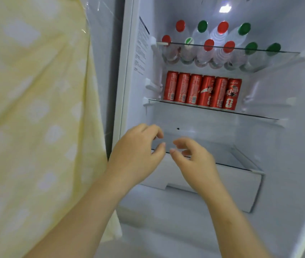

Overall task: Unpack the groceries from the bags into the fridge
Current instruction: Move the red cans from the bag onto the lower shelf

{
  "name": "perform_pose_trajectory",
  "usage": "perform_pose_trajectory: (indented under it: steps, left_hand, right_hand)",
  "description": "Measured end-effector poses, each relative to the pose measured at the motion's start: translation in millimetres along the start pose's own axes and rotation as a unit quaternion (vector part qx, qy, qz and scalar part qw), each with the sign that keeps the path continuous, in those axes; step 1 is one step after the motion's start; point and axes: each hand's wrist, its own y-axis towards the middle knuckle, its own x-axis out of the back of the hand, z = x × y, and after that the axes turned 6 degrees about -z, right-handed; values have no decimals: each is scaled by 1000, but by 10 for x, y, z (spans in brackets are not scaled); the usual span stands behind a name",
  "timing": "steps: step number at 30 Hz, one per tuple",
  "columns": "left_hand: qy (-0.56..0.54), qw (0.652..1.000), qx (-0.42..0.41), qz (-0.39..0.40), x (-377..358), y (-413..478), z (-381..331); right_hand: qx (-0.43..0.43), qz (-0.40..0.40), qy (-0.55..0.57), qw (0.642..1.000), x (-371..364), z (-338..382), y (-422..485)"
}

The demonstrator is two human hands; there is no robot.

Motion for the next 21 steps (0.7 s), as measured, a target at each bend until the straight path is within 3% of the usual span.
perform_pose_trajectory:
  steps: [12, 21]
  left_hand:
    - [175, 971, 160, 15, 1473, -1482, -618]
    - [308, 913, 266, -29, 2814, -2581, -1117]
  right_hand:
    - [60, 166, 92, 980, 205, 720, -1484]
    - [150, 305, 201, 919, 98, 1741, -2636]
